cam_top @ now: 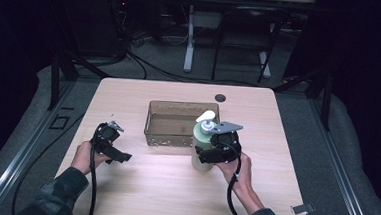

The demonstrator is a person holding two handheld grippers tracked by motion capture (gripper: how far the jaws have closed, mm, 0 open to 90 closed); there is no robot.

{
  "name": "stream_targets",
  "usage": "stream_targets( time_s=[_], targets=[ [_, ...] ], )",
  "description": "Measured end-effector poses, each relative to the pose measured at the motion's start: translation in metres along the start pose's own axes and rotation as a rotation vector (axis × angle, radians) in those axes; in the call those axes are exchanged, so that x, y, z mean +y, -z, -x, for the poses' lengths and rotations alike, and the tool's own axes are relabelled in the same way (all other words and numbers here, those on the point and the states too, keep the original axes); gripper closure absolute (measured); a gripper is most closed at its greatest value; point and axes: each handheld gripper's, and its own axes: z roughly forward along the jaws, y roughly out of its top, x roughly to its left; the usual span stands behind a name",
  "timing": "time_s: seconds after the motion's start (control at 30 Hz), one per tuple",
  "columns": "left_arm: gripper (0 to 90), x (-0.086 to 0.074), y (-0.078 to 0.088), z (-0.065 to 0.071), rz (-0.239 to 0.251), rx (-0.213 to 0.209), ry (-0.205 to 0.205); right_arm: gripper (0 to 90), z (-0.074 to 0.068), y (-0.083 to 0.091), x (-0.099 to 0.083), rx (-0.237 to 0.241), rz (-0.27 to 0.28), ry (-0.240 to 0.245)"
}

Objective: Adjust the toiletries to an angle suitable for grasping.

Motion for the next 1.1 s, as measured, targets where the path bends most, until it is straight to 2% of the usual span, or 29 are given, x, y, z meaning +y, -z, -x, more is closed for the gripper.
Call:
stream_targets(
  time_s=[0.2, 0.3, 0.53, 0.7, 0.83, 0.97, 1.0, 1.1],
  targets=[
    [0.0, 0.000, 0.000, 0.001, 0.001, 0.000, 0.001, 11.4, 0.001, 0.001, 0.000, 0.005, -0.004, 0.007],
    [0.0, 0.001, 0.001, 0.001, 0.000, 0.000, 0.004, 5.0, 0.003, 0.005, -0.001, 0.015, -0.010, 0.006],
    [0.0, 0.002, 0.005, 0.003, 0.007, -0.011, 0.011, 0.3, 0.010, 0.019, -0.006, 0.023, -0.018, 0.005],
    [0.0, 0.004, 0.009, 0.005, 0.014, -0.033, 0.017, 0.4, 0.024, 0.035, -0.019, 0.003, -0.031, -0.006],
    [0.0, 0.006, 0.011, 0.006, 0.019, -0.041, 0.018, 0.7, 0.038, 0.042, -0.034, -0.010, -0.059, -0.044],
    [0.0, 0.006, 0.012, 0.007, 0.021, -0.040, 0.016, 5.7, 0.044, 0.044, -0.046, 0.009, -0.061, -0.054],
    [0.0, 0.007, 0.012, 0.006, 0.023, -0.040, 0.017, 11.8, 0.044, 0.044, -0.050, 0.026, -0.045, -0.046],
    [0.0, 0.007, 0.011, 0.007, 0.023, -0.043, 0.017, 19.7, 0.038, 0.041, -0.045, 0.043, -0.021, -0.013]
  ],
)
